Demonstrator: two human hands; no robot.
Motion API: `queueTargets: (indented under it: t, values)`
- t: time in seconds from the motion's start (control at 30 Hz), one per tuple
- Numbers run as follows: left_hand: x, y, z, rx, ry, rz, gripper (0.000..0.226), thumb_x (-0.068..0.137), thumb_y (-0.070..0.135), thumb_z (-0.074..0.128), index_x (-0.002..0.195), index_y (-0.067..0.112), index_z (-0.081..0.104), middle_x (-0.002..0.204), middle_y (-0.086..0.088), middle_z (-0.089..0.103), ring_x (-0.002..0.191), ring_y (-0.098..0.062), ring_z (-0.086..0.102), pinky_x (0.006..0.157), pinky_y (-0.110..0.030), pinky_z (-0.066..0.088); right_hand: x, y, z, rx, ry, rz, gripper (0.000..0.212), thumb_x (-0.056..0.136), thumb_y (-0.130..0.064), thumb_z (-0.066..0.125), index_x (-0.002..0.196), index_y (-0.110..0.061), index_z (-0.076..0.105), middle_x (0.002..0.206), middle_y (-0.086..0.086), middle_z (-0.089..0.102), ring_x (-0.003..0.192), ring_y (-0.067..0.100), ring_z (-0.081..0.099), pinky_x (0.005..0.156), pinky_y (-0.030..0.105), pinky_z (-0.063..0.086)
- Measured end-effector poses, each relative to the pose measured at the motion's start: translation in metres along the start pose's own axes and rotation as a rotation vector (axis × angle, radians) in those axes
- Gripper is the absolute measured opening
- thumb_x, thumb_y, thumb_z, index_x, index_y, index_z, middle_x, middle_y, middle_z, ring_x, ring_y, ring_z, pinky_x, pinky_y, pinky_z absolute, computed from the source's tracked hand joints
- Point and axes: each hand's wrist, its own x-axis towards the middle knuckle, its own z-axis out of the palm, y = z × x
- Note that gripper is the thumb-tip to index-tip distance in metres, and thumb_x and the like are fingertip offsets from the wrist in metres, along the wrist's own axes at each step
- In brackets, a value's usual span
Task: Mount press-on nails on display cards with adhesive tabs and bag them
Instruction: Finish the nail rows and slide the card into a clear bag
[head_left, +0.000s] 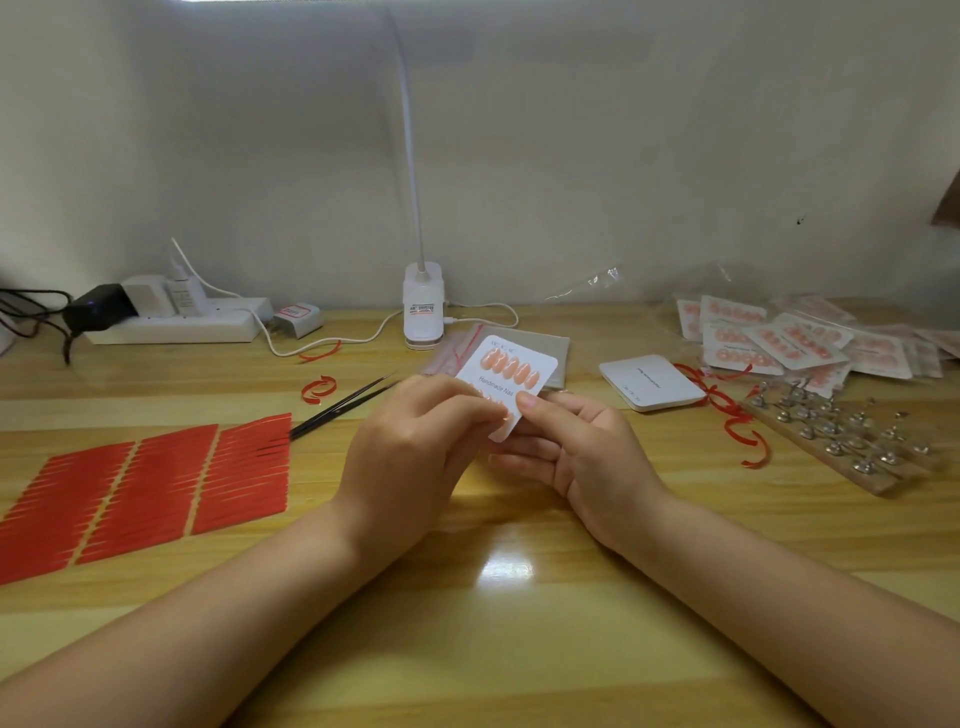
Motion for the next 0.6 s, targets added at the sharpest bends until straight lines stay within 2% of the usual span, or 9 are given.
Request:
queueTargets:
  t: [0.3, 0.43, 0.53, 0.6]
  values:
    - [0.0005, 0.0014, 0.0035, 0.004, 0.035, -0.011, 0.016, 0.09, 0.014, 0.062, 0.087, 0.003, 0.071, 0.086, -0.01, 0.067, 0.078, -0.027, 0.063, 0.066, -0.037, 0.052, -0.0002, 0.0019, -0.0011, -0.011, -0.007, -0.023, 0.016, 0.095, -0.007, 0.056, 0.108, -0.003, 0.065, 0.096, 0.015, 0.074, 0.083, 0.025, 0.073, 0.062, 0.026, 0.057]
    - [-0.0001, 0.003, 0.0053, -0.09, 0.068, -0.12, 0.015, 0.09, 0.015, 0.056, 0.088, 0.002, 0.063, 0.082, -0.006, 0.062, 0.072, -0.012, 0.054, 0.066, -0.019, 0.042, 0.0003, 0.0013, -0.0016, -0.001, -0.007, -0.009, 0.018, 0.094, -0.003, 0.055, 0.111, -0.007, 0.06, 0.097, 0.014, 0.074, 0.084, 0.029, 0.073, 0.058, 0.025, 0.057]
    - [0.0024, 0.0025, 0.0059, -0.116, 0.132, -0.2, 0.016, 0.091, 0.016, 0.056, 0.091, 0.001, 0.062, 0.093, -0.006, 0.057, 0.082, -0.006, 0.048, 0.073, -0.011, 0.039, 0.0011, 0.0011, -0.002, -0.022, -0.018, -0.002, 0.02, 0.094, -0.002, 0.055, 0.112, -0.01, 0.059, 0.096, 0.015, 0.074, 0.081, 0.032, 0.073, 0.055, 0.026, 0.057]
    - [0.004, 0.0023, 0.0055, -0.127, 0.155, -0.285, 0.012, 0.092, 0.016, 0.061, 0.094, 0.005, 0.063, 0.106, -0.006, 0.055, 0.099, -0.009, 0.05, 0.081, -0.018, 0.042, 0.0016, 0.0007, -0.0033, -0.022, -0.031, -0.01, 0.021, 0.093, -0.001, 0.055, 0.111, -0.012, 0.059, 0.095, 0.016, 0.074, 0.077, 0.032, 0.073, 0.053, 0.026, 0.056]
